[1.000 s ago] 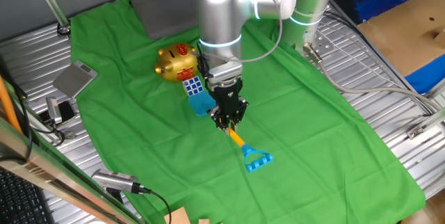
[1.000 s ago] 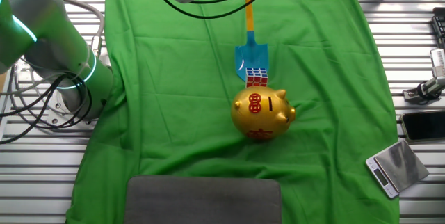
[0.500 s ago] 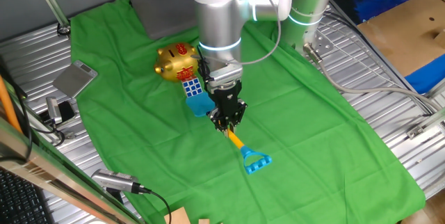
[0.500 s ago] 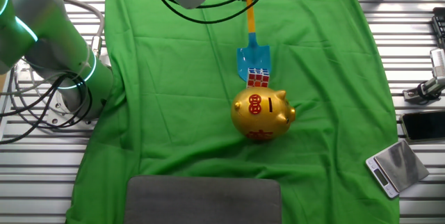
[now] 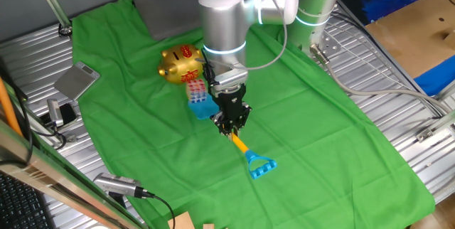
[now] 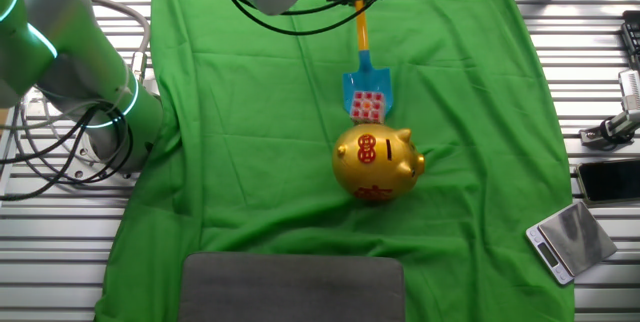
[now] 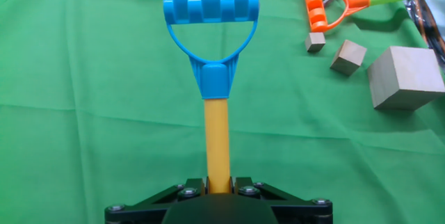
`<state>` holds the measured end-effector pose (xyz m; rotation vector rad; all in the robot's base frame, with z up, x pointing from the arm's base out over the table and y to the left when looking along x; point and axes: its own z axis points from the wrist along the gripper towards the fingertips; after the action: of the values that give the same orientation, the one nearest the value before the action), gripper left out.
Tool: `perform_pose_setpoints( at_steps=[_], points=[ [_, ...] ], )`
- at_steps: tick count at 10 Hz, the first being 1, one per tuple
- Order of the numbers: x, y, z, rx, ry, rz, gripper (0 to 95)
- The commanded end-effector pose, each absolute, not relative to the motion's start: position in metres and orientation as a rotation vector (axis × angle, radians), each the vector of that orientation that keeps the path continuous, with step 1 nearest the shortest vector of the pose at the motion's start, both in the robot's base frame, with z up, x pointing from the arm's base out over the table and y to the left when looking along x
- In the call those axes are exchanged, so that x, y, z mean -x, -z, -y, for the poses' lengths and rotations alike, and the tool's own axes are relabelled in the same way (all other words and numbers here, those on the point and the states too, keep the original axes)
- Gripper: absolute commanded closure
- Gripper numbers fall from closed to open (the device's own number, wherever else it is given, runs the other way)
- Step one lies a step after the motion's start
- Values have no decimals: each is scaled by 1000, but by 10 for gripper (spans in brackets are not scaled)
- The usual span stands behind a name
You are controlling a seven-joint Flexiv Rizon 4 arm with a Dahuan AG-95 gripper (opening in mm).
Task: Use a shovel to scoop up an object
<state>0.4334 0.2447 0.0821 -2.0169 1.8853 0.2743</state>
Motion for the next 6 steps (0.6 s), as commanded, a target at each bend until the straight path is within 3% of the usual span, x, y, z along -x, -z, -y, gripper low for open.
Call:
perform_pose_setpoints(
  at_steps=[1, 6],
  points=[
    [-433, -82, -243, 2031, -262, -1899, 950],
    [-434, -70, -241, 2059, -249, -1937, 950]
  ],
)
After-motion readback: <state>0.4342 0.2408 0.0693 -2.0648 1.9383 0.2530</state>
